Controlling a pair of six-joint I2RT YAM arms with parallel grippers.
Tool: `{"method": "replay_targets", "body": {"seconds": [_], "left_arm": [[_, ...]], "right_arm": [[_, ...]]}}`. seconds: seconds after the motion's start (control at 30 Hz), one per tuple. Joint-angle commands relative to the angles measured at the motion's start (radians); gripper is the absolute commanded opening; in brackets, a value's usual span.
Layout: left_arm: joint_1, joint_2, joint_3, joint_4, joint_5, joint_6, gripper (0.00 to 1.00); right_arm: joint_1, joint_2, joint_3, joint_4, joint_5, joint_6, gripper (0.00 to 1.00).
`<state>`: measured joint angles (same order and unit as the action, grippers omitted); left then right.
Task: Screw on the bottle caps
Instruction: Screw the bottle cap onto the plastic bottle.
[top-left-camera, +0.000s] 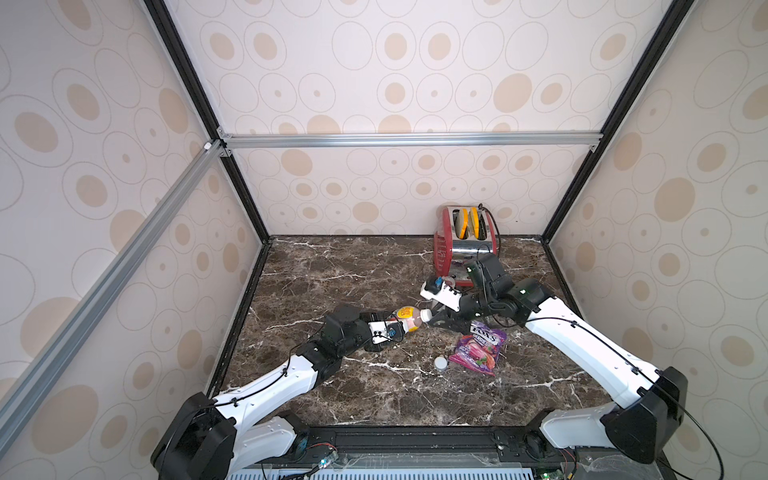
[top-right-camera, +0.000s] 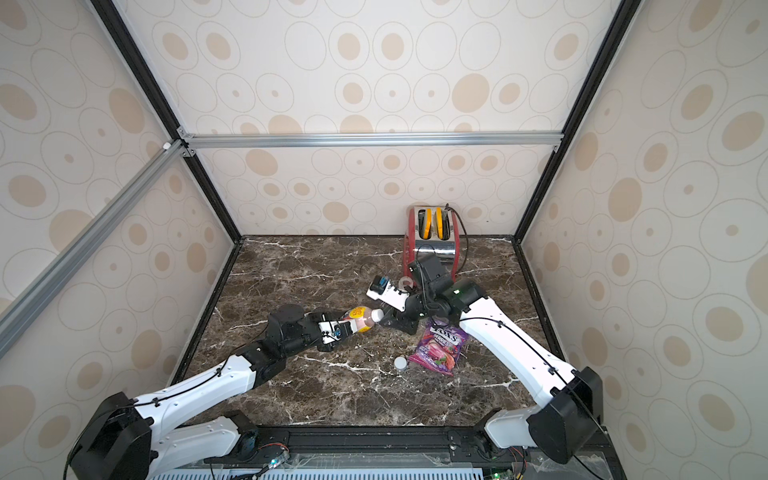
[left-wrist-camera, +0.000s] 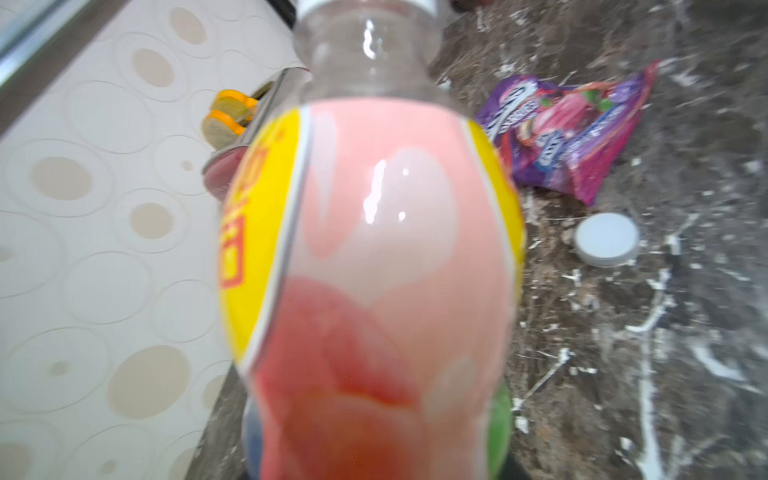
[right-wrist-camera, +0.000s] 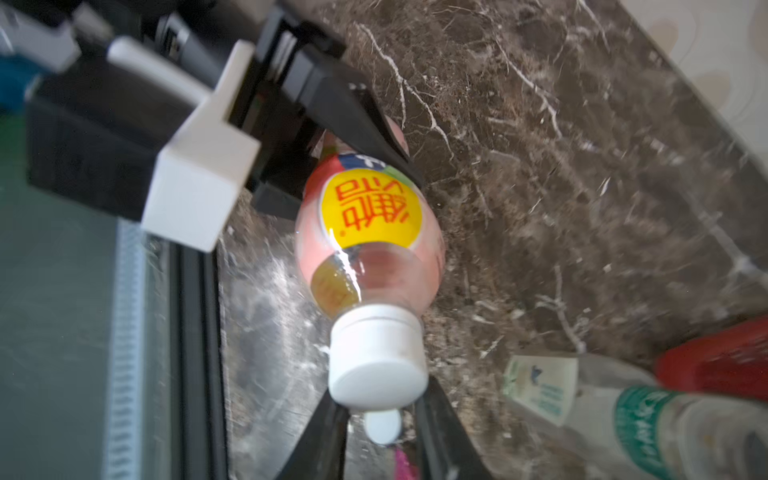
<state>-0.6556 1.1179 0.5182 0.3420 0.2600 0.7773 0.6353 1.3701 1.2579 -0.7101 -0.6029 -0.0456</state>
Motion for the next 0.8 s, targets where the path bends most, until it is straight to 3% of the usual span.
{"method": "replay_targets", "body": {"seconds": [0.0, 0.13, 0.2, 0.3, 0.33, 0.4, 0.5, 0.77], "left_arm": [[-0.057, -0.02, -0.036, 0.135, -0.113, 0.125, 0.36], [-0.121, -0.004, -0.074, 0.207, -0.186, 0.243, 0.35], [-0.121, -0.004, -0.085, 0.23, -0.171, 0.225, 0.35], [-0.115, 0.003, -0.055, 0.172, -0.206, 0.176, 0.35], [-0.106, 0.007, -0.045, 0.158, -0.202, 0.152, 0.35], [-0.08, 0.005, -0.027, 0.116, -0.152, 0.113, 0.35], [-0.044, 0.002, -0.003, 0.05, -0.067, 0.083, 0.35], [0.004, -0.004, 0.038, -0.078, 0.05, 0.05, 0.34]], "right_arm": [[-0.073, 0.042, -0.053, 0.187, -0.239, 0.771, 0.0], [-0.1, 0.087, -0.184, 0.463, -0.373, 1.247, 0.0], [-0.1, 0.078, -0.194, 0.512, -0.369, 1.267, 0.0], [-0.105, 0.076, -0.024, 0.114, -0.266, 0.854, 0.12], [-0.106, 0.068, 0.022, -0.003, -0.207, 0.684, 0.17], [-0.109, 0.045, 0.056, -0.141, -0.036, 0.494, 0.2], [-0.111, -0.001, 0.052, -0.205, 0.124, 0.242, 0.24], [-0.06, -0.097, 0.049, -0.175, 0.119, -0.135, 0.42]]}}
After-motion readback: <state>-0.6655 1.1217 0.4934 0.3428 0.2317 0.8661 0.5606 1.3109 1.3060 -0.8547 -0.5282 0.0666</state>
